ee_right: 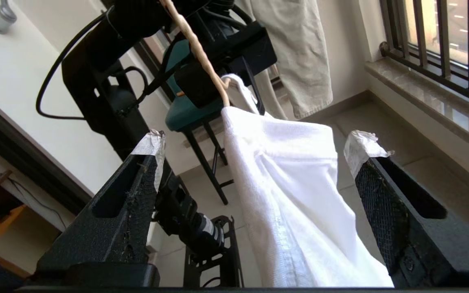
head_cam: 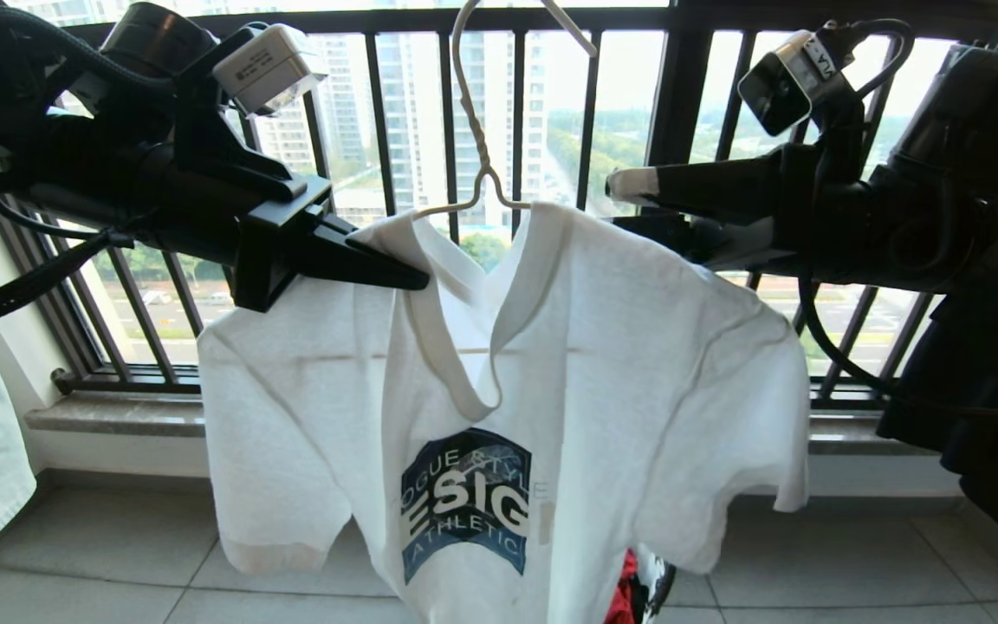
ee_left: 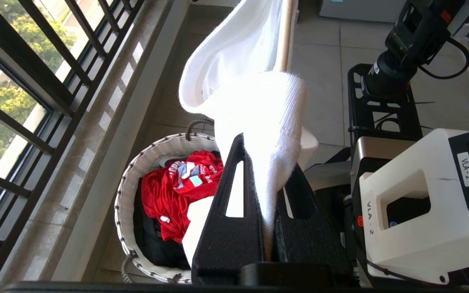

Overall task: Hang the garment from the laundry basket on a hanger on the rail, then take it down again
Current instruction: Hang the clothes rack on the clothesline

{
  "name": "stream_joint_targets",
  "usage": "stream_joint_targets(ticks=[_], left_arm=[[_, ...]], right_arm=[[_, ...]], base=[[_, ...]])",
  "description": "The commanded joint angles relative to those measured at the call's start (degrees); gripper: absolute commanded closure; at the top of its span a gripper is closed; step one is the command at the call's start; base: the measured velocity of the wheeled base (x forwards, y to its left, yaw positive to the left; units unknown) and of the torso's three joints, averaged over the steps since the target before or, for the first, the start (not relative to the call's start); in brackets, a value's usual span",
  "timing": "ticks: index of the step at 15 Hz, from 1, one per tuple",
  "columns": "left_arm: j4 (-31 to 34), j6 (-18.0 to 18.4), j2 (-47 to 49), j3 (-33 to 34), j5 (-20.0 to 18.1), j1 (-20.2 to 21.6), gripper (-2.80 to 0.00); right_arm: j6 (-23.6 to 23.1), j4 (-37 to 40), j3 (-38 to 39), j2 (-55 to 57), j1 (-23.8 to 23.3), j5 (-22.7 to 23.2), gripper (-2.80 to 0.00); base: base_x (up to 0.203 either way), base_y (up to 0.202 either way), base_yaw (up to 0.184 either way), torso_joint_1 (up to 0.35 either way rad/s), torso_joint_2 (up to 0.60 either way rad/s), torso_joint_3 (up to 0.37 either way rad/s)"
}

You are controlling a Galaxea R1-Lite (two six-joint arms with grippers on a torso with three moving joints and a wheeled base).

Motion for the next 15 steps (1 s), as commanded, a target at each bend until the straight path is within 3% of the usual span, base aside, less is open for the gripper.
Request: stream_joint_targets(ticks=[1, 6, 8, 11, 14, 15], left_arm=[[0.31, -0.01, -0.82, 0.01, -0.3, 0.67, 0.0], [0.4, -1.25, -2.4, 0.09, -0.4, 2.55, 0.0], [0.49, -1.76, -2.5, 0.1, -0.56, 3.0, 0.0], [0.14, -5.56, -3.14, 0.08, -0.48, 3.51, 0.0], [0.23, -6.56, -4.31, 0.1, -0.48, 6.14, 0.0], [0.23, -7.18, -4.85, 0.09, -0.48, 6.79, 0.0]], right_arm=[[0.71, -0.23, -1.05, 0.07, -1.84, 0.33, -2.8], [2.43, -0.23, -2.96, 0.16, -4.37, -0.44, -2.8], [2.51, -0.02, -4.35, 0.76, -5.1, -3.15, -2.8], [3.09, 0.21, -5.74, 0.95, -6.12, -5.19, -2.8], [3.14, 0.3, -6.49, 0.89, -6.31, -8.08, -2.8], [3.14, 0.32, -6.51, 0.88, -6.31, -8.19, 0.0]], base=[[0.0, 0.0, 0.0, 0.0, 0.0, 0.0], [0.0, 0.0, 0.0, 0.0, 0.0, 0.0], [0.0, 0.0, 0.0, 0.0, 0.0, 0.0], [0.0, 0.0, 0.0, 0.0, 0.0, 0.0], [0.0, 0.0, 0.0, 0.0, 0.0, 0.0], [0.0, 0.0, 0.0, 0.0, 0.0, 0.0]])
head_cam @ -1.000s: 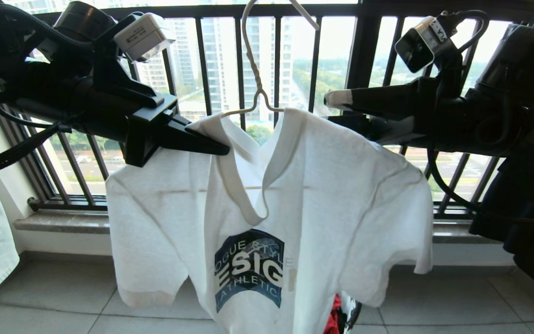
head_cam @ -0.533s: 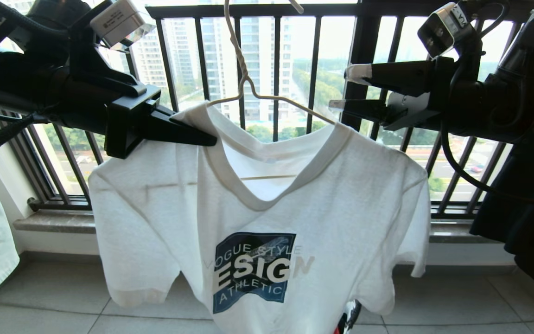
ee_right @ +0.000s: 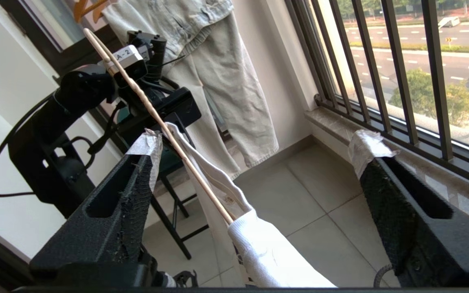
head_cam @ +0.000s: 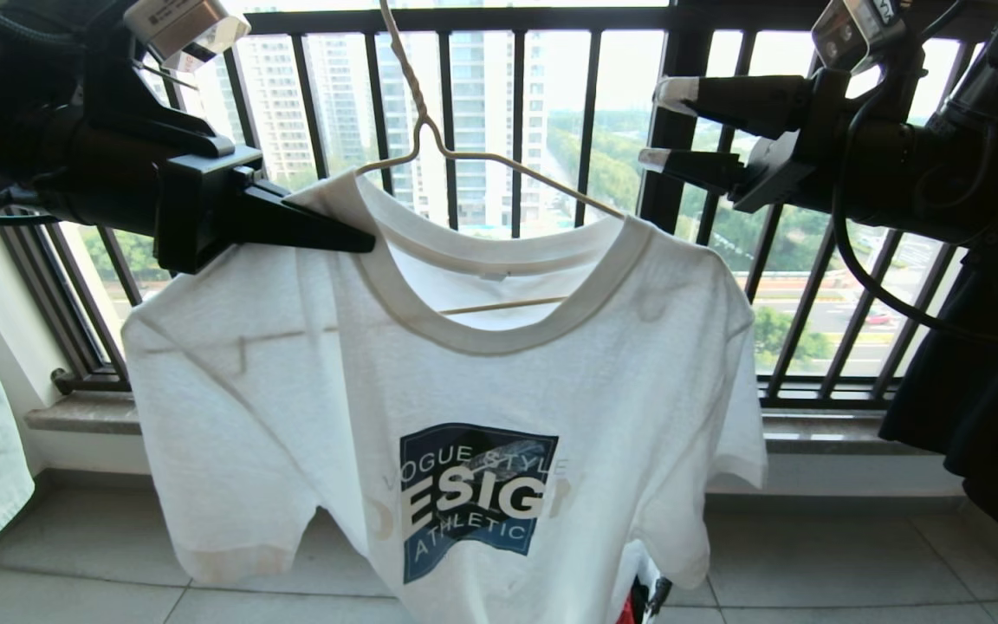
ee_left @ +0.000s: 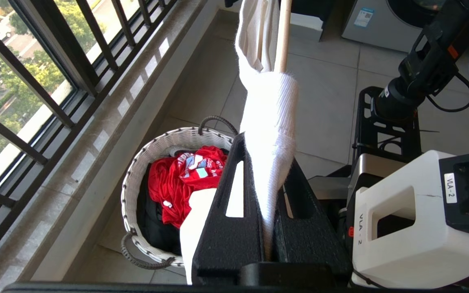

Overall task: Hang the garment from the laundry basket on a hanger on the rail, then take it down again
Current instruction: Hang the clothes rack on the clothesline

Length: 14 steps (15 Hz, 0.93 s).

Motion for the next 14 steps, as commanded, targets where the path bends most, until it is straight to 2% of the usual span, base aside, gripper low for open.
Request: stream_joint_targets(ticks=[1, 4, 7, 10, 12, 14], left_arm=[[0.28, -0.61, -1.56, 0.01, -0.34, 1.78, 0.0], [0.34, -2.03, -2.82, 0.11, -0.32, 3.23, 0.0], [0.29, -3.77, -4.75, 0.45, -0.26, 5.13, 0.0], [0.3, -5.94, -6.53, 0.53, -0.17, 7.6, 0.0], [0.35, -7.2, -8.11, 1.31, -0.14, 9.35, 0.0], [0.28, -7.54, -9.35, 2.46, -0.14, 11.04, 0.0]], right_arm=[[0.21, -0.07, -0.65, 0.13, -0.01, 0.17, 0.0], [0.17, 3.28, -2.4, 0.2, 0.05, -0.75, 0.0], [-0.43, 12.48, -8.02, 1.03, 0.07, -3.84, 0.0], [-1.93, 16.56, -9.66, 0.85, 0.35, -7.19, 0.0], [-3.31, 19.15, -10.74, 0.6, 1.69, -10.79, 0.0], [-5.71, 22.9, -12.1, -0.34, 3.81, -17.2, 0.0]], base=[[0.0, 0.0, 0.0, 0.0, 0.0, 0.0], [0.0, 0.0, 0.0, 0.0, 0.0, 0.0], [0.0, 0.0, 0.0, 0.0, 0.0, 0.0], [0.0, 0.0, 0.0, 0.0, 0.0, 0.0], [0.0, 0.0, 0.0, 0.0, 0.0, 0.0], [0.0, 0.0, 0.0, 0.0, 0.0, 0.0]])
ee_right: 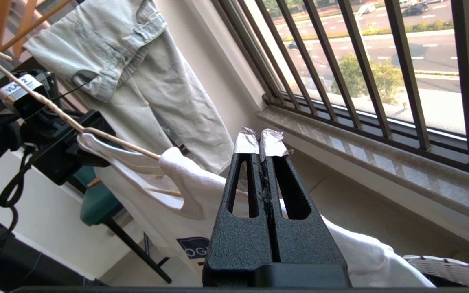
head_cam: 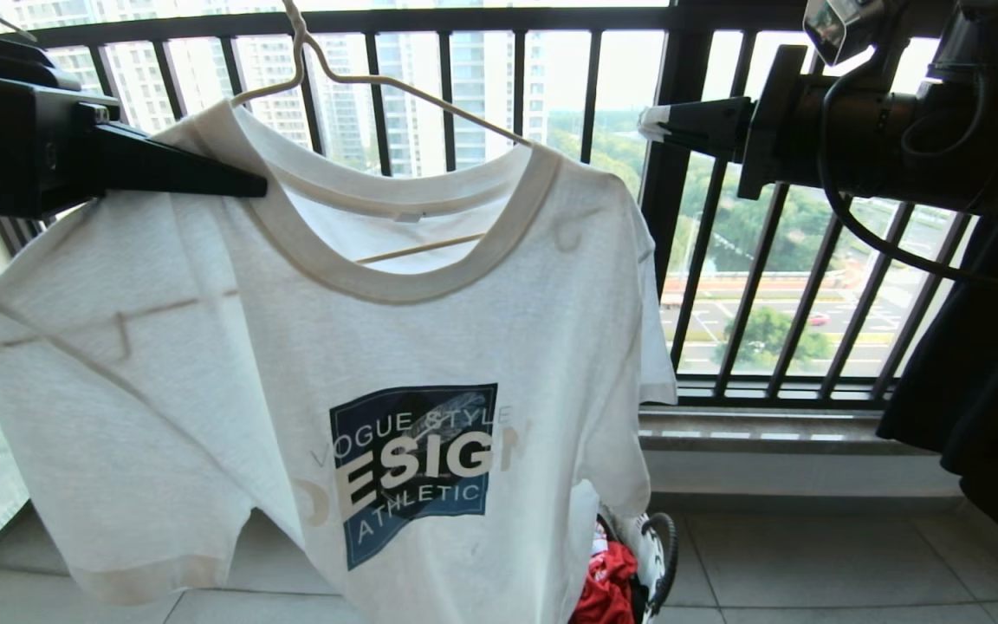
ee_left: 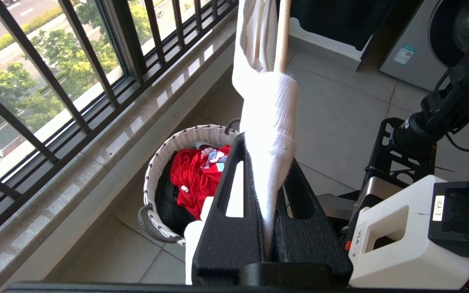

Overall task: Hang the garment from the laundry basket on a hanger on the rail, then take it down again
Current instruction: Hang the clothes rack on the clothesline

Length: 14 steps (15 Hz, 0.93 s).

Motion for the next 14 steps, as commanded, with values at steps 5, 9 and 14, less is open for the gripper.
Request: stream_joint_targets(ticks=[5, 9, 14], left_arm=[[0.11, -0.73, -1.88, 1.69, -0.32, 3.88, 0.0], [-7.74, -8.19, -1.31, 3.18, -0.27, 6.04, 0.0], [-15.06, -19.82, -4.54, 4.95, 0.43, 6.18, 0.0]], right_arm=[[-6.8, 7.82, -1.78, -4.23, 6.31, -12.58, 0.0], [-7.55, 12.54, -1.95, -5.65, 8.0, -16.15, 0.0], [-11.91, 19.35, -1.66, -6.44, 11.85, -25.79, 0.0]], base=[[0.0, 0.0, 0.0, 0.0, 0.0, 0.0], [0.0, 0.0, 0.0, 0.0, 0.0, 0.0], [0.0, 0.0, 0.0, 0.0, 0.0, 0.0]])
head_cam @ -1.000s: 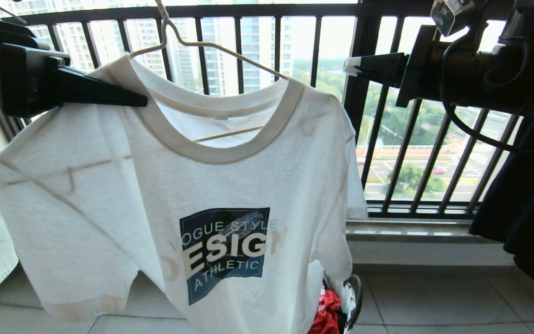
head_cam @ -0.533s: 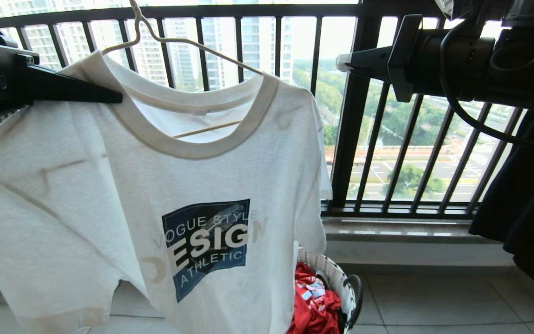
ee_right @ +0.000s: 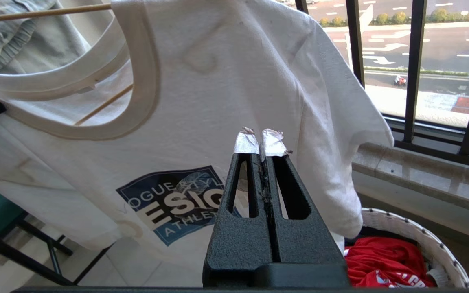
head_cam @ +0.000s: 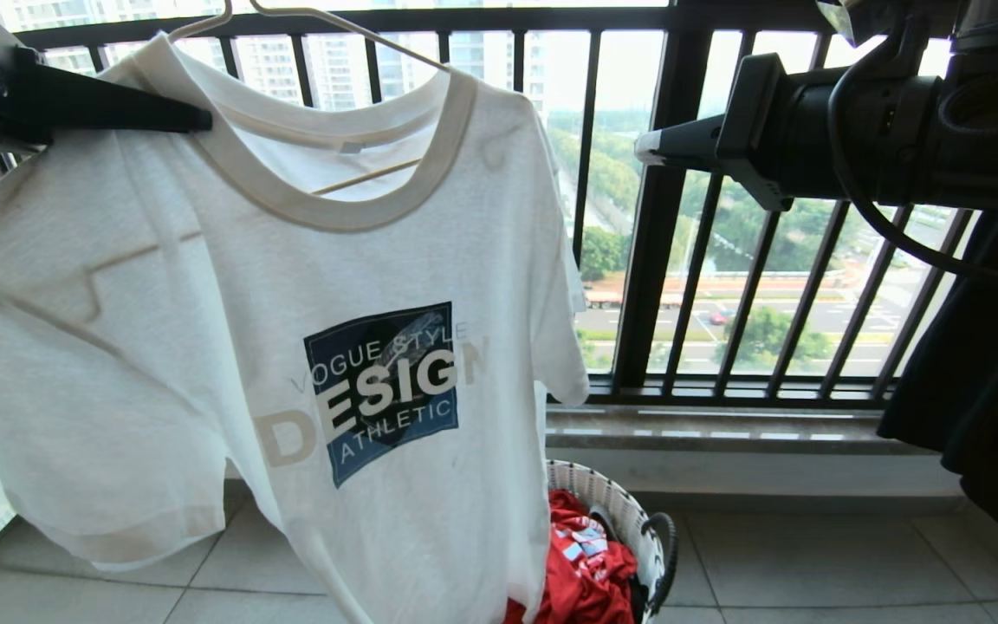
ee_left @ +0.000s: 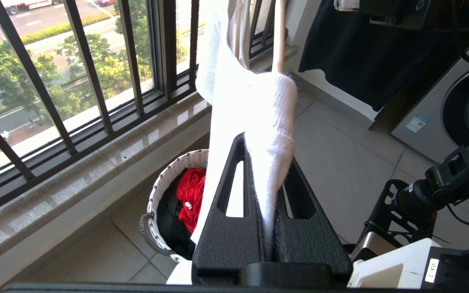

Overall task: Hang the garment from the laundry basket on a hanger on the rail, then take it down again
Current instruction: Hang the clothes rack on the clothesline

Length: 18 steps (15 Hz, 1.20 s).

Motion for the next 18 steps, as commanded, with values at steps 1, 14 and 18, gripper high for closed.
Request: stream_joint_targets(ticks=[1, 14, 18], left_arm=[[0.32, -1.55, -2.78, 1.63, -0.04, 0.04, 0.0], [10.84, -2.91, -16.79, 12.65, -5.67, -4.83, 0.0], [10.96, -2.92, -20.18, 15.97, -5.67, -8.11, 0.0]], right_arm=[[-0.65, 2.47, 0.89, -1.67, 1.12, -1.3, 0.0], [-0.48, 10.46, 16.67, -15.35, 0.72, -2.37, 0.0], [-0.38, 10.31, 22.93, -19.1, -2.24, -3.43, 0.0]], base=[[0.0, 0.0, 0.0, 0.0, 0.0, 0.0], [0.0, 0.0, 0.0, 0.0, 0.0, 0.0], [0.0, 0.0, 0.0, 0.0, 0.0, 0.0]])
